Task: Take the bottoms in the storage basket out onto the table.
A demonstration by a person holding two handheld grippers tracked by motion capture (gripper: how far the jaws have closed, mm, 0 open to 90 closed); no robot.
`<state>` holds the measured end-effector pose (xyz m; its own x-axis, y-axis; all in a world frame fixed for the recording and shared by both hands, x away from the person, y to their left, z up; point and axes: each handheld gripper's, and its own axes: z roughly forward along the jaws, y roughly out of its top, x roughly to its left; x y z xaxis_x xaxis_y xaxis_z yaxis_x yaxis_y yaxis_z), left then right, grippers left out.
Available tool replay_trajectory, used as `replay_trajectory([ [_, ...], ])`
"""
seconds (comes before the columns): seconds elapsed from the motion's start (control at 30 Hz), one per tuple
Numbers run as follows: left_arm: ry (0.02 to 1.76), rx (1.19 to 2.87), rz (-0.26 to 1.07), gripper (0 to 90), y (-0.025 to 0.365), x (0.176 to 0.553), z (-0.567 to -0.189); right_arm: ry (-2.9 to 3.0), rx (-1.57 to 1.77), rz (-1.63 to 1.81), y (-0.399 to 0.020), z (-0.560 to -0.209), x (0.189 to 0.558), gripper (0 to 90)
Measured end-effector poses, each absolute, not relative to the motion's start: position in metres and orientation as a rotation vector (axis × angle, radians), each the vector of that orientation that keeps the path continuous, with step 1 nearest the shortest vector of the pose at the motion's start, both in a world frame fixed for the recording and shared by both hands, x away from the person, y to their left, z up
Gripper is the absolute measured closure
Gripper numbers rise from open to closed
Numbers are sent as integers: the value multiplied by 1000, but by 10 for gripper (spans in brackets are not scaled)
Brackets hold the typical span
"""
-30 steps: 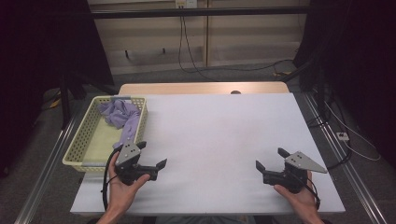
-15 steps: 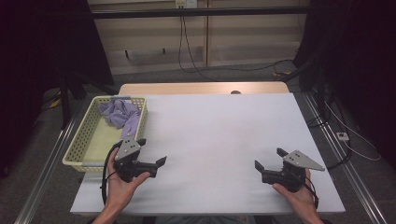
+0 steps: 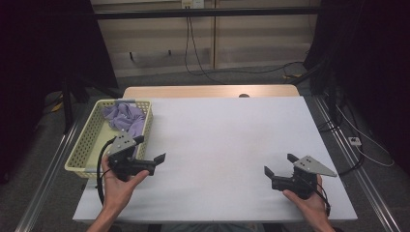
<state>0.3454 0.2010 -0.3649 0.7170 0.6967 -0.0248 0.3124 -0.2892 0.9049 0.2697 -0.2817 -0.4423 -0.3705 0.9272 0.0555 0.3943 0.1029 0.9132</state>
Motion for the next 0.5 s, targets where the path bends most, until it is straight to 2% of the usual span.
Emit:
replay_trajectory([
  [0.5,869,1892,517,48,222,365,-351,1824,1289,1235,-281,-441,268,46],
])
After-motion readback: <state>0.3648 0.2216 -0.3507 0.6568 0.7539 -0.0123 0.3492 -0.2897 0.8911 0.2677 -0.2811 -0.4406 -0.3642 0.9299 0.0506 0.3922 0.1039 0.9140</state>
